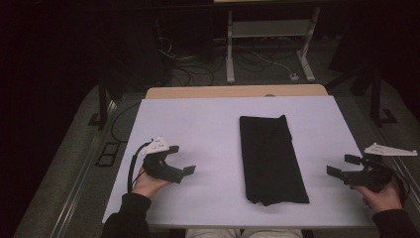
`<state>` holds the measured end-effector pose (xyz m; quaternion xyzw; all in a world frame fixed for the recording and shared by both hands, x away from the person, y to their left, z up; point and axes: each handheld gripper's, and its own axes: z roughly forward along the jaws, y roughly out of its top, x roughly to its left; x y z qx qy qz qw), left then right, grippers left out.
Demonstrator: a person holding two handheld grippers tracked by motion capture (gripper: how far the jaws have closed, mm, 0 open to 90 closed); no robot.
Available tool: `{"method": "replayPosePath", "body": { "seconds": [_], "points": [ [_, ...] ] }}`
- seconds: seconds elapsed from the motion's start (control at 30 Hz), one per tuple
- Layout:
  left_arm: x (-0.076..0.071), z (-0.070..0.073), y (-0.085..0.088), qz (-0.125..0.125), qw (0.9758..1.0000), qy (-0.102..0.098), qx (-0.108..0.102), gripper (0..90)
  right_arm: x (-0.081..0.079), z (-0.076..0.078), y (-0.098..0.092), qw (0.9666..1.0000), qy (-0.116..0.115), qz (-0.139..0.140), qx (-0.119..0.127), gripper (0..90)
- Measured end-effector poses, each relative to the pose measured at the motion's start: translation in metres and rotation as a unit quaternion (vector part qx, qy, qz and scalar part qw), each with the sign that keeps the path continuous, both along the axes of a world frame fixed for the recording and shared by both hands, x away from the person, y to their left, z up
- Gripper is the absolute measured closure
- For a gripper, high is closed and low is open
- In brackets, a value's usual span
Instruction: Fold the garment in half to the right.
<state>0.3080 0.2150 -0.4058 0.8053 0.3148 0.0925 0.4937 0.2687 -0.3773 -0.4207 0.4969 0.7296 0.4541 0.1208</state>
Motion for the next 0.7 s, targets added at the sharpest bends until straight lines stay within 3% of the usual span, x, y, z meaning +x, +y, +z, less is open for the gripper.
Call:
{"method": "replayPosePath", "body": {
  "seconds": [0.33, 0.5, 0.6, 0.7],
  "points": [
    [-0.012, -0.006, 0.036, 0.051, 0.9985, -0.015, -0.017, 0.0, 0.002, -0.001, 0.003, 1.0000, 0.001, 0.006, -0.004, 0.0],
    [-0.022, -0.012, 0.053, 0.079, 0.9966, -0.010, -0.018, 0.0, 0.003, -0.002, 0.005, 1.0000, 0.002, 0.007, -0.004, 0.0],
    [-0.027, -0.011, 0.060, 0.090, 0.9954, -0.012, -0.031, 0.0, 0.005, -0.002, 0.007, 0.9999, 0.003, 0.012, -0.007, 0.0],
    [-0.031, -0.010, 0.063, 0.091, 0.9953, -0.015, -0.030, 0.0, 0.006, -0.002, 0.010, 0.9998, 0.003, 0.017, -0.009, 0.0]
  ]
}}
